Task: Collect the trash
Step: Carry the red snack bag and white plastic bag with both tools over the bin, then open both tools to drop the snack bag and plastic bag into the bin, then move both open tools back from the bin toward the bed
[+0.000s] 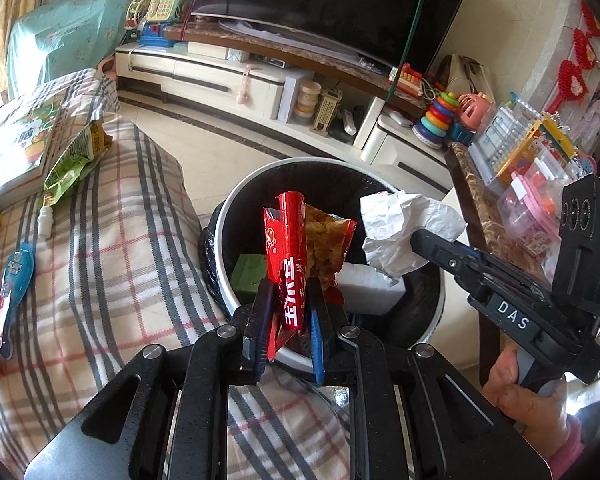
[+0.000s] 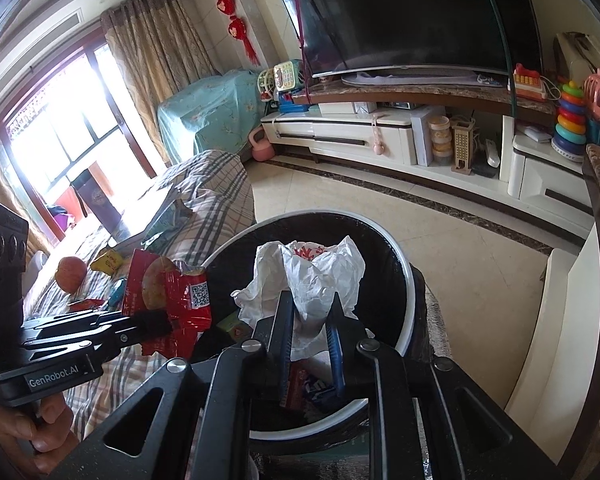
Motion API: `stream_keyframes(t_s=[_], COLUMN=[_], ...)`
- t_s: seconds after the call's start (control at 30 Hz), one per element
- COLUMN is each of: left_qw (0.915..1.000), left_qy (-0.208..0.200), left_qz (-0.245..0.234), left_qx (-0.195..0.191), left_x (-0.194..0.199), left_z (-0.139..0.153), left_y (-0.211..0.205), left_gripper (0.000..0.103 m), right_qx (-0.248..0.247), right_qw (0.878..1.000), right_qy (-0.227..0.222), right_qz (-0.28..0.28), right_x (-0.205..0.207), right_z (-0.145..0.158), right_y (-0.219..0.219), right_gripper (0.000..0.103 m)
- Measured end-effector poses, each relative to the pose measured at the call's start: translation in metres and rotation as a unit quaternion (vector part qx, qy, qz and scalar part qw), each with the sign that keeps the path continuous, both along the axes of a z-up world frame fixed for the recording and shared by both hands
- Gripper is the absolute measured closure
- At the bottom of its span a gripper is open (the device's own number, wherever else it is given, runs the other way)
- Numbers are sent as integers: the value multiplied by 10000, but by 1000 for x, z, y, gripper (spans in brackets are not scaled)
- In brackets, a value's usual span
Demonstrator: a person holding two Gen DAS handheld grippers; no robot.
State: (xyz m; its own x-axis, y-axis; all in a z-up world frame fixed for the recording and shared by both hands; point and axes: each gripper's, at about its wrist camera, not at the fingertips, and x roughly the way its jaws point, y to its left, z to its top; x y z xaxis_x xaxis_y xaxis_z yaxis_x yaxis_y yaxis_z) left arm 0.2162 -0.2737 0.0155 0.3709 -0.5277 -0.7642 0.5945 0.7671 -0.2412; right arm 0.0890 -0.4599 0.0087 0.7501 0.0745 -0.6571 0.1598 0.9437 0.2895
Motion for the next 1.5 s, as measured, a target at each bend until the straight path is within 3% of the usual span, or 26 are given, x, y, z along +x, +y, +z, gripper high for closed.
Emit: stream_keyframes(t_s=[0.07,0.2,0.27,0.43,0.53,0.6,0.67,1.03,1.5], left_qw=[10000,10000,10000,9998,9993,9987,9978,9901,9760], left_qy=[31,-14,-27,-12,-67,-92,-57,194,270], left_qz=[-17,27,68,205,360,500,658,1383,2154], left_qx=[6,29,35,11,-2,-34,-87,-136,-173], left_x=[1,-1,-2,-6,-11,-15,-19,-33,-40], left_z=[-2,-2,-3,-5,-6,-8,-11,-28,-39], left_y=[-1,-1,2,17,32,44,60,128,211], left_gripper=[75,58,54,54,52,48,47,45,45], right_qx=[35,137,169,260,314,360,413,510,515], right_qw=[10000,9999,9998,9996,9995,9993,9989,9980,9953], right_qy=[36,72,53,-6,-70,-124,-204,-234,-191], right_qz=[4,-24,-40,-53,-50,-40,-18,273,797], right_x=[2,5,4,-2,-5,-7,-11,-20,-16], right_z=[-1,-4,-4,-3,-2,0,1,2,2], right_y=[-2,-7,-7,-4,0,4,10,50,105], right_gripper=[83,67,62,54,40,24,19,12,11])
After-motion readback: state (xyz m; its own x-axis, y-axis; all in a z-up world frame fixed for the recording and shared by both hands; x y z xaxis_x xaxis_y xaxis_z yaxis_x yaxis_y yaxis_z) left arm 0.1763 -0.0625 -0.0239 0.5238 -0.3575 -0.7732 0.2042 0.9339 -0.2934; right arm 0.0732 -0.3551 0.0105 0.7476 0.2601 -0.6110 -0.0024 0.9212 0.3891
